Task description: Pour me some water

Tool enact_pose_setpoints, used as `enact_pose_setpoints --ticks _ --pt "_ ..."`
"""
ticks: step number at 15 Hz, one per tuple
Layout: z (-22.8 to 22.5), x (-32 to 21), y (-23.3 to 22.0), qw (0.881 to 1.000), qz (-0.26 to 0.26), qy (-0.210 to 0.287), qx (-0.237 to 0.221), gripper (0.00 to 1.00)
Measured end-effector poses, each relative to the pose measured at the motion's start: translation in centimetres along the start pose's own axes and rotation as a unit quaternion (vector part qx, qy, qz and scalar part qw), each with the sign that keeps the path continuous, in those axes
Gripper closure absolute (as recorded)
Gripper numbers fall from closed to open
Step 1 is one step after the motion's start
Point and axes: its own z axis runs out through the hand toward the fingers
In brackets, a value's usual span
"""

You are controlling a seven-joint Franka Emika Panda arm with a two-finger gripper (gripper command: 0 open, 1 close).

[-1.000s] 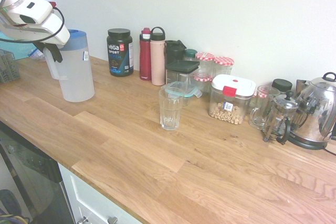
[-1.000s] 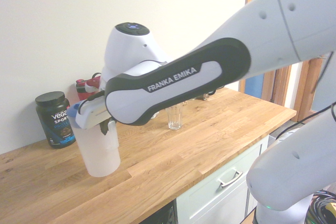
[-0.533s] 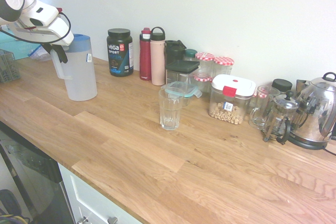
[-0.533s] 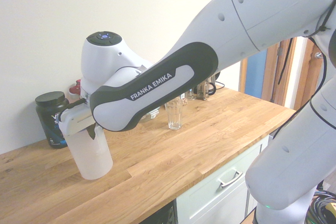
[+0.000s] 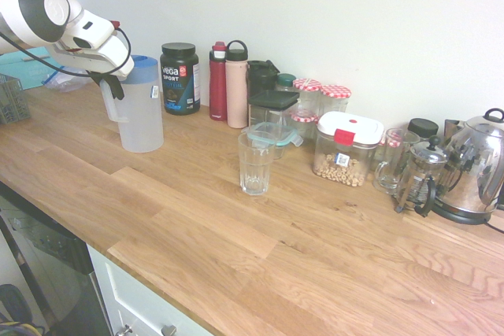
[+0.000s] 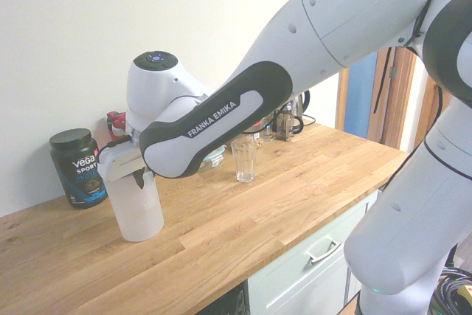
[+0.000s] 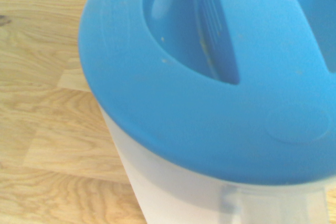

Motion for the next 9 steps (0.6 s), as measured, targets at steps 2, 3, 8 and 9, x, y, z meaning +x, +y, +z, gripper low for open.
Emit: enact_pose_setpoints --ticks 2,3,8,9 --pt "0.1 -0.1 0.0 1.0 -0.001 -0.002 0.001 0.0" --pt "0.1 -0.1 0.0 1.0 -0.001 -0.003 0.002 0.0" --pt "-0.2 -1.0 0.0 1.0 -0.008 -0.013 -0.012 0.0" --pt "-0.7 -1.4 0.2 0.999 -0.008 -0.02 -0.027 0.0"
